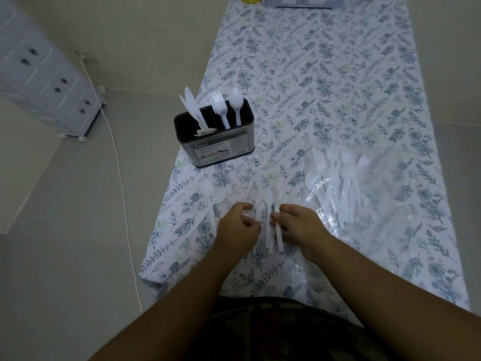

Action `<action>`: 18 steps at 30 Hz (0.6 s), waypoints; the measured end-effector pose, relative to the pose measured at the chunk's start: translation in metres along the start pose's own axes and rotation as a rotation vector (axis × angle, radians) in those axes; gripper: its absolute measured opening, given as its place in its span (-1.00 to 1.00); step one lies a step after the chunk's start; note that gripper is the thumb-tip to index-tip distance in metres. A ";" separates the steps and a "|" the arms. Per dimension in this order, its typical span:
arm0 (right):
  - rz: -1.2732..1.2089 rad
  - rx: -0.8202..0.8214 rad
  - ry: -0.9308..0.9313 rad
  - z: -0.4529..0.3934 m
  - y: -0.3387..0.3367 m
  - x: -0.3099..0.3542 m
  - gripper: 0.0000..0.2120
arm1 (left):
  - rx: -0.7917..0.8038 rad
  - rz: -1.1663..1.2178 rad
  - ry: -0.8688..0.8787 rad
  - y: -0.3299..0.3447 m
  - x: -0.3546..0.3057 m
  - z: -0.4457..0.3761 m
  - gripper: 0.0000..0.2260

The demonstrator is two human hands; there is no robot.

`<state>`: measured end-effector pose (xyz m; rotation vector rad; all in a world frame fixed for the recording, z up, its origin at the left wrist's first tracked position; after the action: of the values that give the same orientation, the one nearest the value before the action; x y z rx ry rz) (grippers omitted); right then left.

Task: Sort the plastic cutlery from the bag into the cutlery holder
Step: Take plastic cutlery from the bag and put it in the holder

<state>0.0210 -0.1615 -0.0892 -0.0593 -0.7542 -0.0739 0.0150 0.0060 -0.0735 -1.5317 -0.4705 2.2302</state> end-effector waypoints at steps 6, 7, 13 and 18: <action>-0.014 0.099 -0.037 0.005 0.004 0.000 -0.60 | 0.140 0.141 0.085 0.010 -0.007 0.003 -0.70; -0.019 0.098 -0.044 0.006 0.003 0.000 -0.63 | 0.151 0.135 0.105 0.010 -0.007 0.003 -0.70; 0.011 0.043 -0.072 0.006 -0.008 -0.003 -0.87 | 0.054 -0.115 0.202 0.007 -0.012 -0.001 -0.84; -0.027 0.010 -0.063 0.009 -0.015 -0.004 -0.93 | 0.030 -0.283 0.150 0.013 -0.009 -0.003 -0.79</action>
<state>0.0105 -0.1754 -0.0846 -0.0424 -0.8181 -0.0945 0.0185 -0.0099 -0.0738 -1.5005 -0.5672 1.8857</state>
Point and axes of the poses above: each hand's wrist, its own z-axis away from the middle knuckle, its own y-axis out of the palm, x = y × z, the point moved 2 cm from there along -z, towards the middle knuckle, and after that the axes turned 5 degrees about z, right-handed, at the moved point
